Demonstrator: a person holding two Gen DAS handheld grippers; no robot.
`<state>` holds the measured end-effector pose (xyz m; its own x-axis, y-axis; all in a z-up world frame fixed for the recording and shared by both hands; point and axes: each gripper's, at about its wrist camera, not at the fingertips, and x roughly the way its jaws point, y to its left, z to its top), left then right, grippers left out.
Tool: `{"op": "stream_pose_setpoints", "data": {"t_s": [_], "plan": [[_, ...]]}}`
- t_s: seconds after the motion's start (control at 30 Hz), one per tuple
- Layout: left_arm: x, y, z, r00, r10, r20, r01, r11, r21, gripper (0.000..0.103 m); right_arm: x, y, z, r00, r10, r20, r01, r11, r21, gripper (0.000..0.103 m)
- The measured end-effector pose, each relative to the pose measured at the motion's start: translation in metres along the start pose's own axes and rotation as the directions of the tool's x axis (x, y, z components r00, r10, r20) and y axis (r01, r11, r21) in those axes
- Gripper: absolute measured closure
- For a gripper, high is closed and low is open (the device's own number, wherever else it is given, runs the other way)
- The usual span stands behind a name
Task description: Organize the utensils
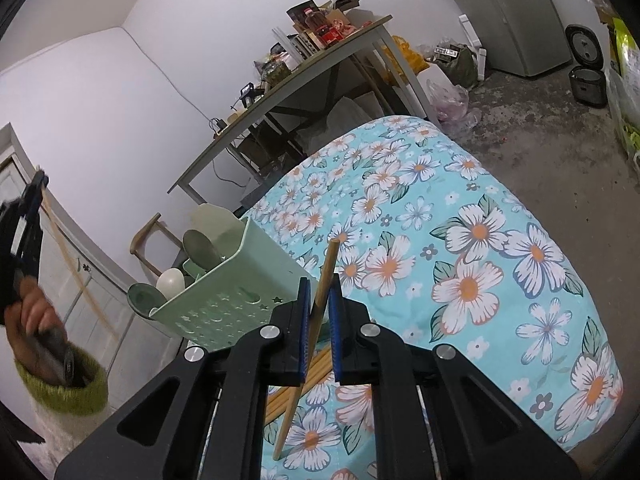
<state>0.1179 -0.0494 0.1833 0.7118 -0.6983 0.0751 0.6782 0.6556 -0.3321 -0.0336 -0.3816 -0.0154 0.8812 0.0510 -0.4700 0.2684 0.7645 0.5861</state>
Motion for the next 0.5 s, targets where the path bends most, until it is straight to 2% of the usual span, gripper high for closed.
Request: {"op": "stream_pose_setpoints", "data": {"t_s": [0.07, 0.2, 0.5], "plan": [[0.005, 0.000, 0.003, 0.998, 0.039, 0.048, -0.038, 0.999, -0.009, 0.097, 0.001, 0.000, 0.000, 1.000, 0.000, -0.002, 0.000, 1.000, 0.001, 0.094], [0.020, 0.000, -0.006, 0.991, 0.100, 0.090, -0.098, 0.995, -0.032, 0.097, 0.006, -0.004, 0.001, 1.000, -0.002, -0.009, 0.002, 1.000, 0.010, 0.094], [0.054, -0.014, -0.045, 0.971, 0.220, 0.098, -0.223, 0.975, 0.018, 0.097, 0.010, -0.014, -0.001, 1.000, 0.003, -0.024, -0.002, 0.999, 0.037, 0.093]]}}
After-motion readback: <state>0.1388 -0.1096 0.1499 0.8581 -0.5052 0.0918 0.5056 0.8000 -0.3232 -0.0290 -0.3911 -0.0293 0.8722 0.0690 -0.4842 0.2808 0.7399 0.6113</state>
